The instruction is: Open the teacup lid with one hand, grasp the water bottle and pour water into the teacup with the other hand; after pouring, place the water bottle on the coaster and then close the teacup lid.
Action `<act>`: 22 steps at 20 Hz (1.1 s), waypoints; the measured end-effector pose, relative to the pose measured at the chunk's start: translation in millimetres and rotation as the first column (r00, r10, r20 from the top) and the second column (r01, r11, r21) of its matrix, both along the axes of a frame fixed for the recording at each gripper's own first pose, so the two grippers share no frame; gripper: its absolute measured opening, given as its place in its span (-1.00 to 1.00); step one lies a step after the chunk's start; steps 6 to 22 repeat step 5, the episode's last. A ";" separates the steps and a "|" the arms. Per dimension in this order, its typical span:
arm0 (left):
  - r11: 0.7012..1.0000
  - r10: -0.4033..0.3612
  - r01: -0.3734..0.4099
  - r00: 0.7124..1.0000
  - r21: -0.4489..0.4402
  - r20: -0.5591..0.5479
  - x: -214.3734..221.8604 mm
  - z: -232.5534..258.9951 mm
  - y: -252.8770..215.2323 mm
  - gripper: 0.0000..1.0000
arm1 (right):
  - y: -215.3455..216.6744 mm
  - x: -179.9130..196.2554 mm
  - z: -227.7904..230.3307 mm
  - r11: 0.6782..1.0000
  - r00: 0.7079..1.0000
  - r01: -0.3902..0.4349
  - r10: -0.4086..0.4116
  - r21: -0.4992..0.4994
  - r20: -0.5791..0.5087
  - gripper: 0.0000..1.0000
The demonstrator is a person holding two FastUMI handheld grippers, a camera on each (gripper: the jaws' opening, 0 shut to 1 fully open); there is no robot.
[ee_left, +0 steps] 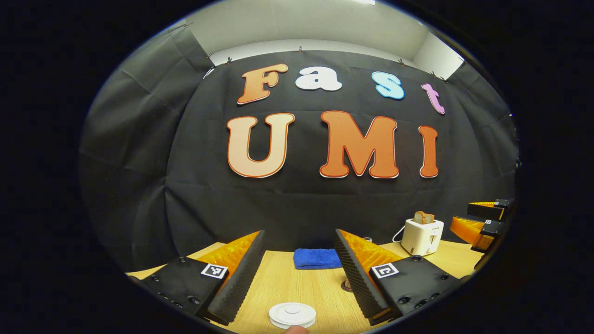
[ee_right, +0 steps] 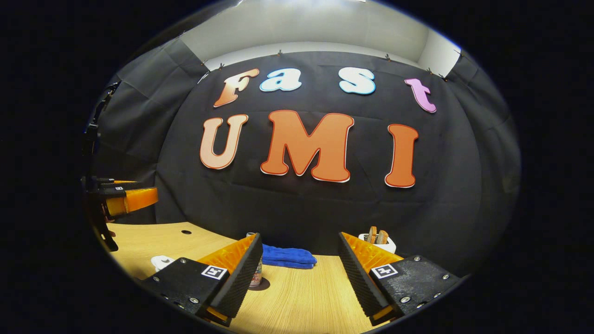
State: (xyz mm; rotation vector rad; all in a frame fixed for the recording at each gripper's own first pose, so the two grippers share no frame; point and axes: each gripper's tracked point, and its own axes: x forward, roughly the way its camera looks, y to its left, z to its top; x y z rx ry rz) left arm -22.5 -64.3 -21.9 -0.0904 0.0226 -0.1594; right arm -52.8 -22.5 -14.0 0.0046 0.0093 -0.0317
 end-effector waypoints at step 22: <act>1.000 0.003 -0.003 1.000 -0.001 -0.005 2.6 -4.7 -0.3 1.00 | 5.7 6.2 -9.9 0.999 1.000 -0.028 0.028 -0.023 -0.002 0.94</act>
